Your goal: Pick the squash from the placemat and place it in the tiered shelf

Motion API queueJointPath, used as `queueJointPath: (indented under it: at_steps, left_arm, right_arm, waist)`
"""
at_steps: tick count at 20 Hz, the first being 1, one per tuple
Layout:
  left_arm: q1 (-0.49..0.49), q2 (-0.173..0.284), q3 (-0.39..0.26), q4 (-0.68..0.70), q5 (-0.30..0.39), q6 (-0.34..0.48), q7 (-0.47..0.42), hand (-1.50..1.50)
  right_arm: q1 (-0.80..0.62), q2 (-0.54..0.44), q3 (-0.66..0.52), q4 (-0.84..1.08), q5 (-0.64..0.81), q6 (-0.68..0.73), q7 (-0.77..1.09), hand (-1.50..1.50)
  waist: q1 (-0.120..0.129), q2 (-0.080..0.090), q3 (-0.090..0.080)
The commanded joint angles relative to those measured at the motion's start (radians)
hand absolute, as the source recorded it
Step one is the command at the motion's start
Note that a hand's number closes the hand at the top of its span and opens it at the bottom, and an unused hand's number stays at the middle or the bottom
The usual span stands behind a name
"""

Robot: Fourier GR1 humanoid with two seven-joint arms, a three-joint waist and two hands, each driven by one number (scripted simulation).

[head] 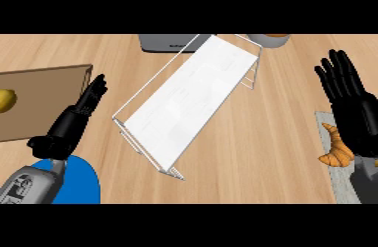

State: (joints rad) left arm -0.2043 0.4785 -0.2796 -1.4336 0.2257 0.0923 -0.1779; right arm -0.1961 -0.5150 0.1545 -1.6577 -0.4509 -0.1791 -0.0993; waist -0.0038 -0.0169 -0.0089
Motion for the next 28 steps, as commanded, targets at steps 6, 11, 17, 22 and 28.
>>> queueJointPath:
  at_steps: [6,11,17,22,28]
  left_arm:
    - [0.158,0.019,0.043,0.104,0.013,0.071,0.086,0.00]
    - [0.205,-0.047,-0.019,0.089,0.017,0.075,0.127,0.00]
    - [0.130,-0.080,-0.019,0.123,-0.034,0.035,0.174,0.00]
    - [0.157,-0.099,-0.034,0.080,-0.052,0.050,0.186,0.00]
    - [0.136,-0.094,-0.056,0.060,-0.055,0.024,0.203,0.00]
  right_arm:
    - [0.316,-0.258,-0.299,0.346,0.165,-0.358,0.207,-1.50]
    - [0.426,-0.253,-0.442,0.491,0.129,-0.535,0.325,-1.50]
    - [0.520,-0.238,-0.466,0.288,0.123,-0.385,0.263,-1.50]
    - [0.497,-0.363,-0.397,0.139,0.140,-0.324,0.530,-1.50]
    - [0.485,-0.623,-0.234,0.158,0.209,-0.166,0.895,-1.50]
  waist:
    - [-0.137,0.041,-0.002]
    - [-0.072,0.013,0.008]
    - [-0.006,0.016,0.008]
    - [0.005,0.017,0.007]
    - [0.063,0.031,0.003]
